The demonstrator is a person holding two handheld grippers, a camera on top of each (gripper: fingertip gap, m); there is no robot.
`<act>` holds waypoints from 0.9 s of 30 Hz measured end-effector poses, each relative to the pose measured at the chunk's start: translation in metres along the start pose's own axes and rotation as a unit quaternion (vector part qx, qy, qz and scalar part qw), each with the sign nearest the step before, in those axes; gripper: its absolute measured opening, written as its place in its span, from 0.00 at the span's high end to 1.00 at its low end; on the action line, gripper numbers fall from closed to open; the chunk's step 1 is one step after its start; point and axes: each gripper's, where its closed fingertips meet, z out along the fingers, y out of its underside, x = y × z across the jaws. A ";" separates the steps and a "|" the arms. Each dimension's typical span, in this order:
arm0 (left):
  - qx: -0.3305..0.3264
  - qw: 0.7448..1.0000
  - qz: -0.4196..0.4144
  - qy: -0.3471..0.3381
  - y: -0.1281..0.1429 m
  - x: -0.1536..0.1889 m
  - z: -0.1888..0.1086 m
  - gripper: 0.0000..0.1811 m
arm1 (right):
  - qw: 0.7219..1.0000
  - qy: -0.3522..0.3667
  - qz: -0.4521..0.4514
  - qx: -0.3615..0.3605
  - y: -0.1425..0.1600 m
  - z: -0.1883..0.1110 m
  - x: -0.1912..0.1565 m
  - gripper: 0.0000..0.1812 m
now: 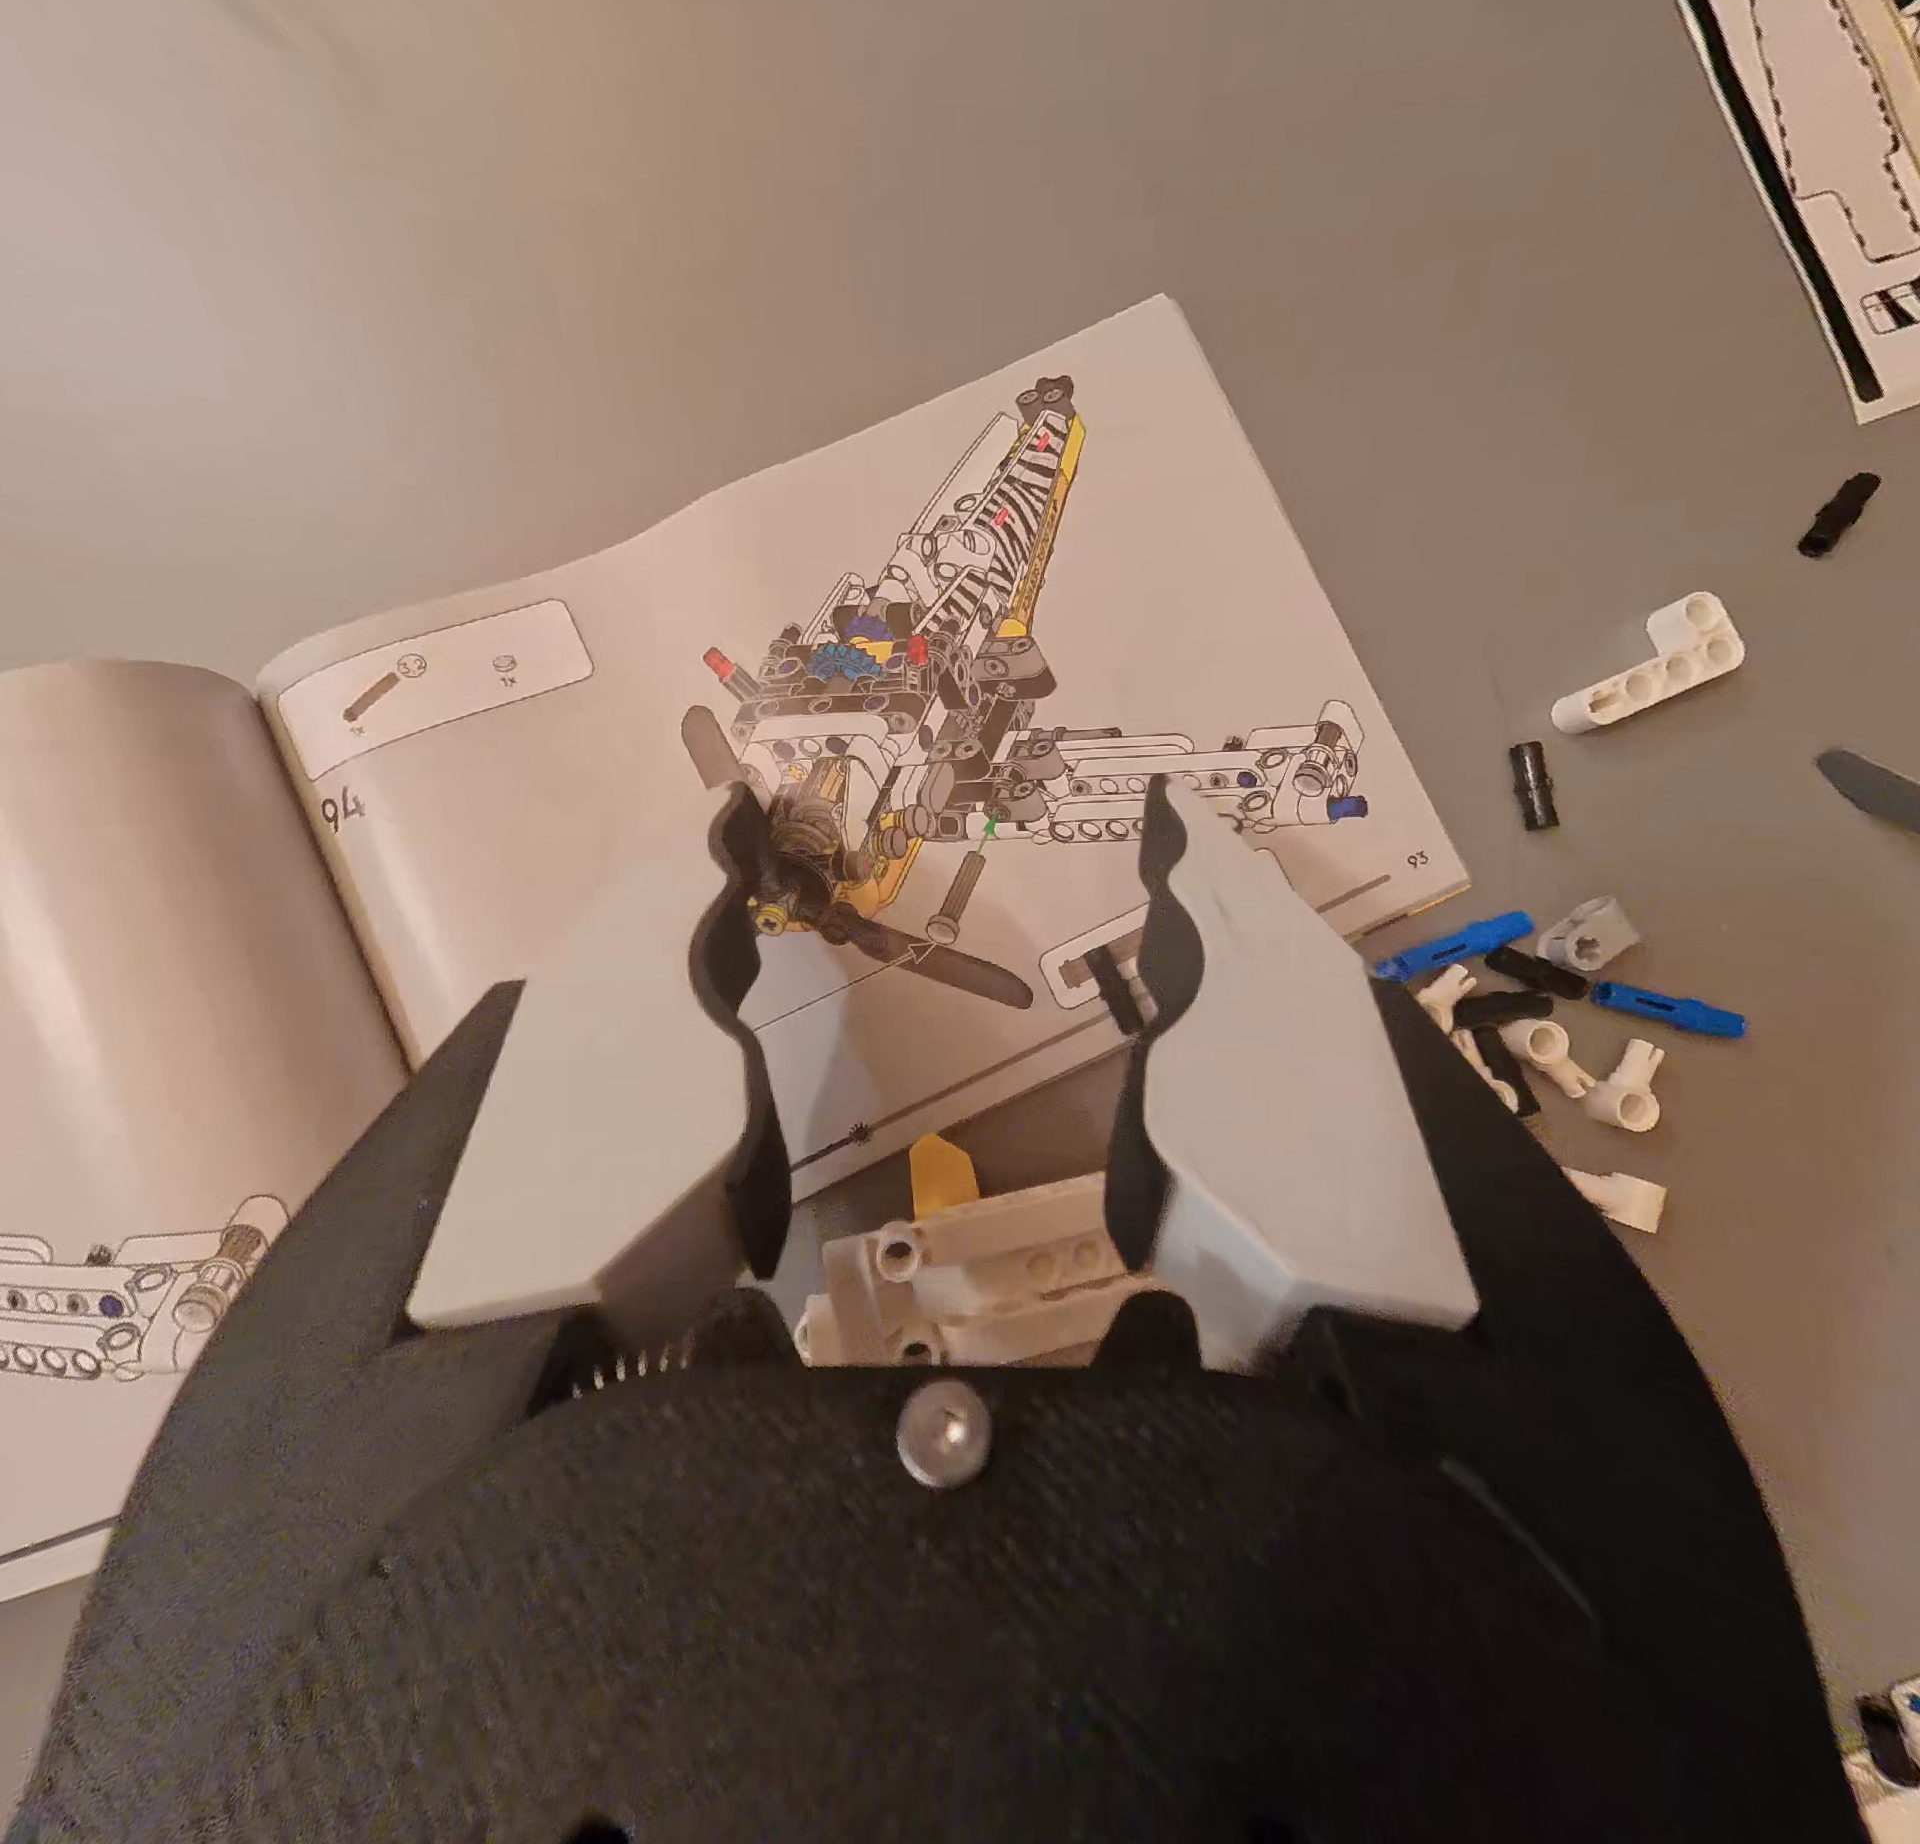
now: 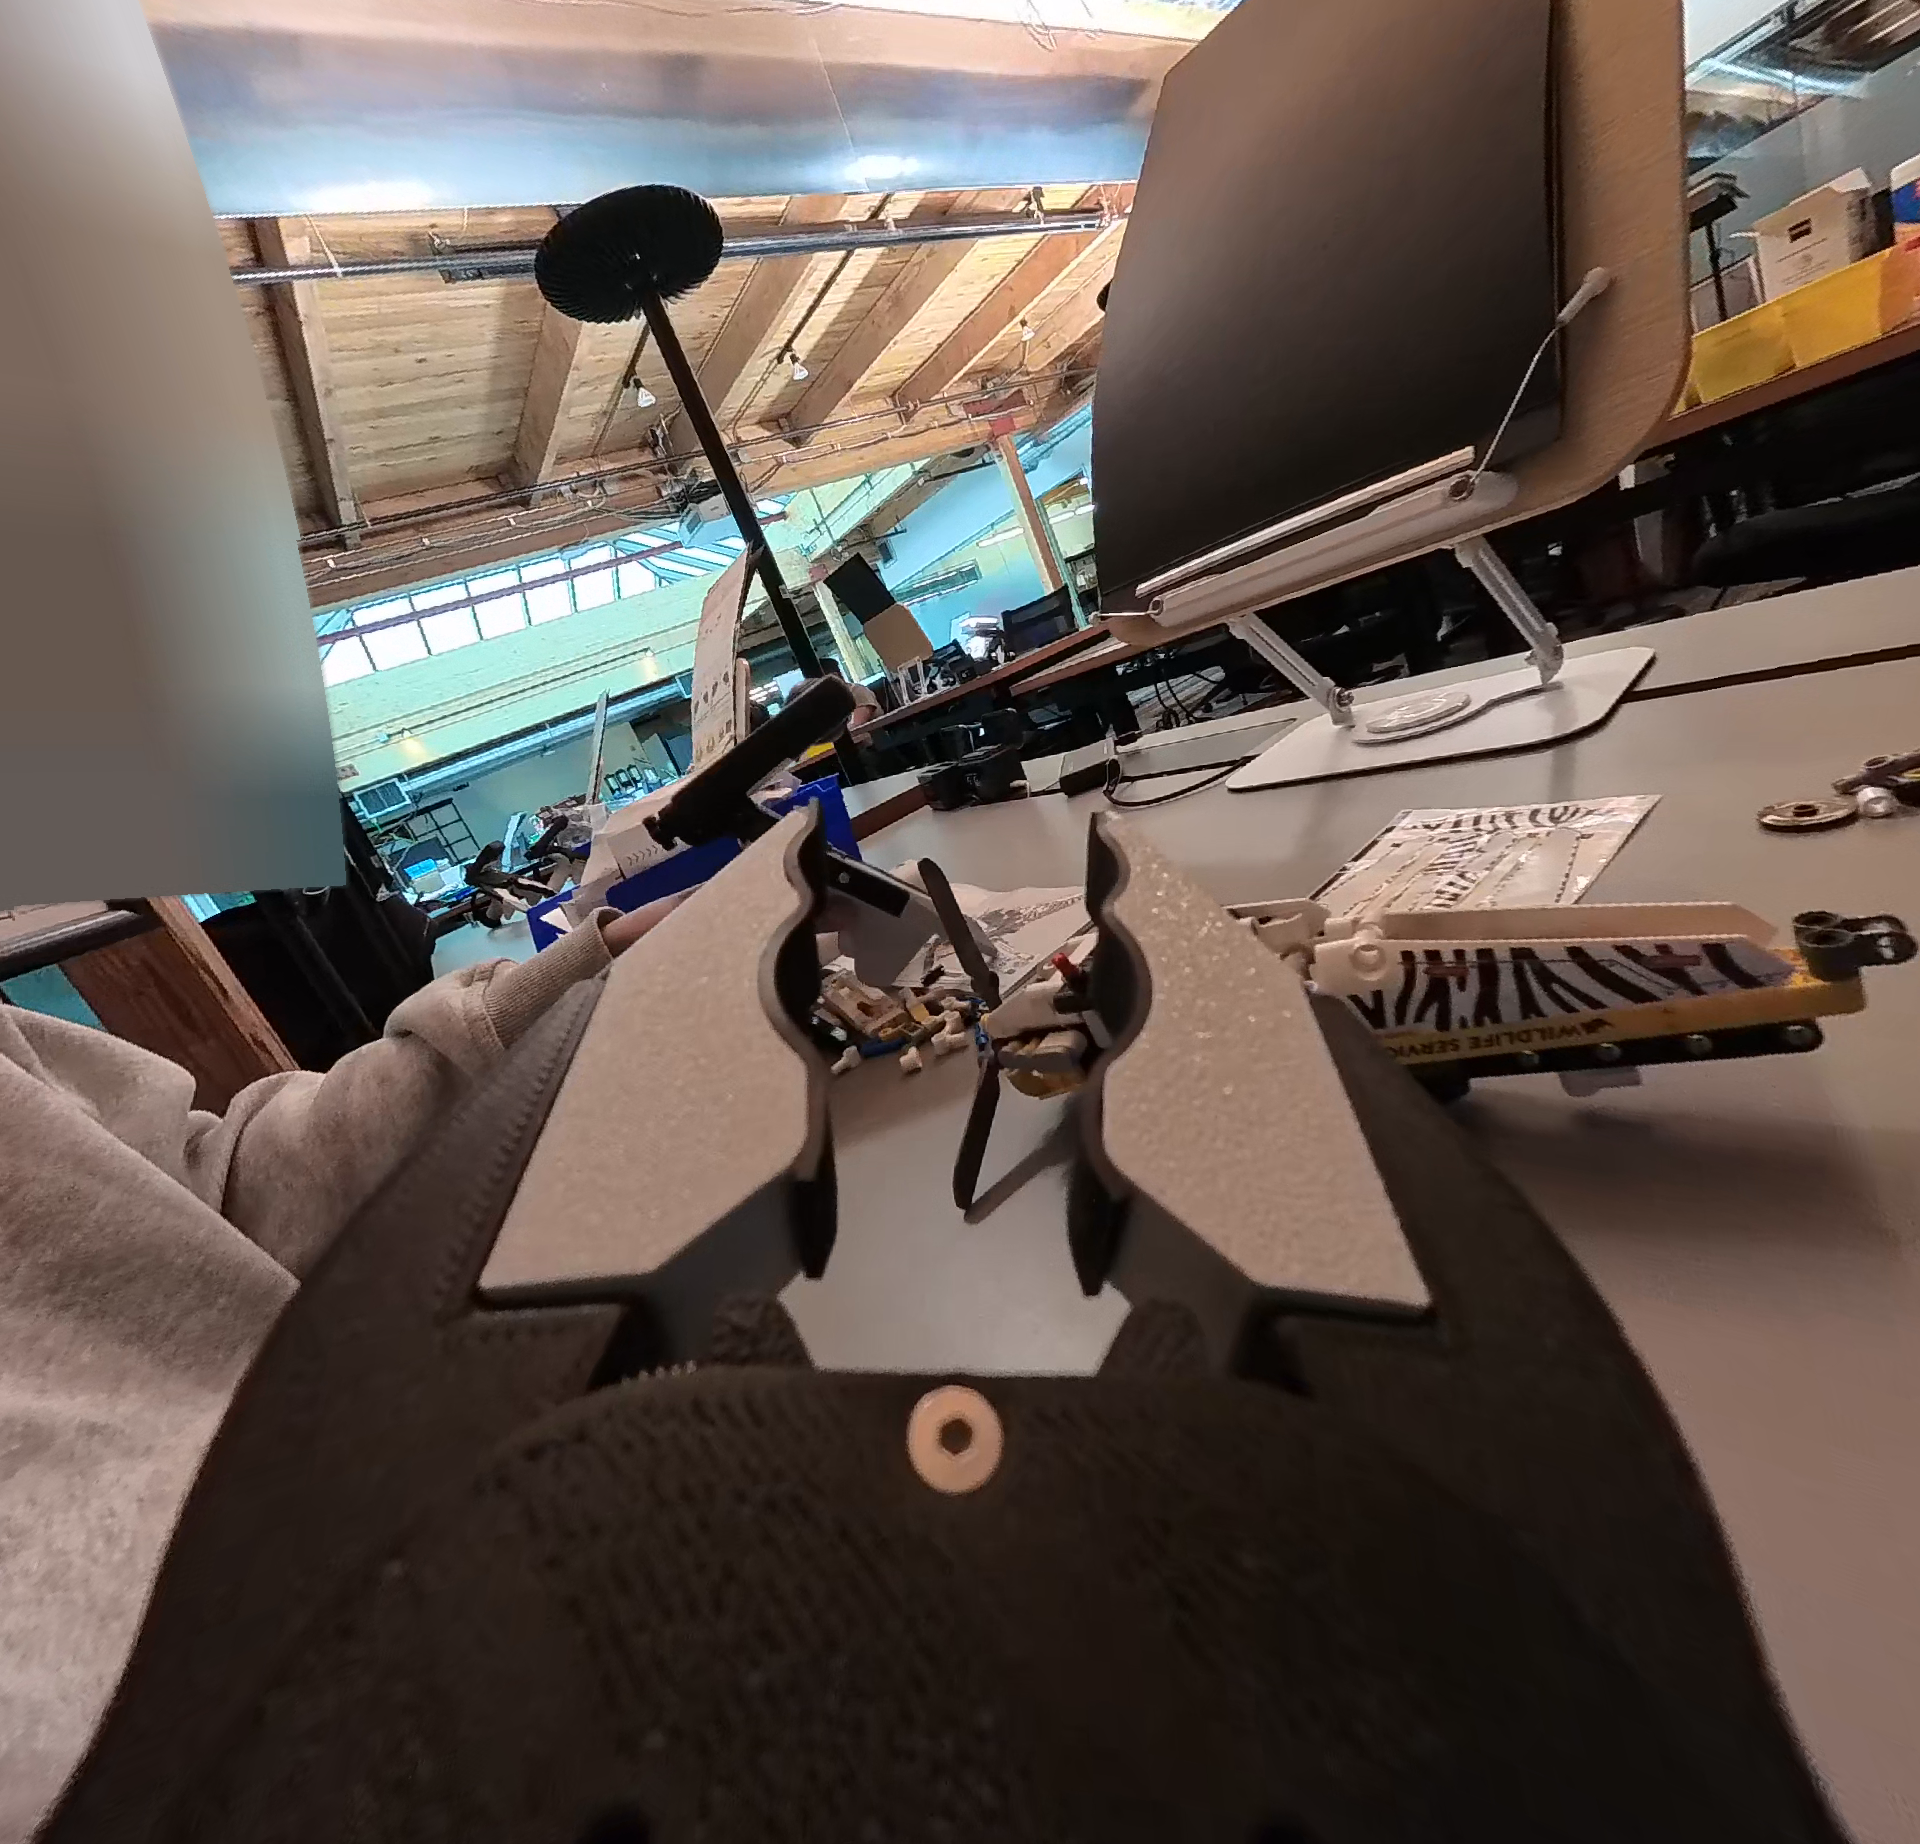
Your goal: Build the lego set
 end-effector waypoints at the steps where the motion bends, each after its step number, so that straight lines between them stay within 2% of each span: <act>1: -0.001 1.000 0.000 -0.001 0.000 0.000 0.000 0.59 | 1.000 0.000 0.000 0.000 0.000 0.000 0.000 0.73; 7: -0.002 1.000 -0.002 -0.008 -0.002 -0.009 0.000 0.77 | 1.000 -0.002 0.000 0.003 -0.001 -0.001 -0.001 0.73; 9: -0.003 1.000 0.002 -0.019 -0.002 -0.014 -0.001 0.92 | 1.000 -0.002 -0.001 0.003 -0.001 -0.001 -0.001 0.73; 11: 0.003 1.000 -0.007 -0.023 -0.006 -0.019 -0.004 1.00 | 1.000 -0.002 -0.003 0.003 -0.001 -0.001 -0.001 0.73; 15: 0.058 0.994 -0.079 0.050 -0.027 -0.026 -0.024 1.00 | 1.000 -0.001 -0.002 0.003 -0.001 0.000 -0.001 0.73; 19: 0.119 0.972 -0.160 0.125 -0.040 -0.058 -0.052 1.00 | 1.000 0.000 -0.002 0.004 -0.001 -0.001 -0.001 0.73; 24: 0.155 0.927 -0.245 0.237 -0.030 -0.095 -0.077 1.00 | 1.000 0.007 -0.003 0.003 -0.001 0.000 0.002 0.73; 27: 0.176 0.892 -0.277 0.311 -0.025 -0.104 -0.090 0.98 | 1.000 0.015 -0.004 0.001 -0.001 0.001 0.005 0.73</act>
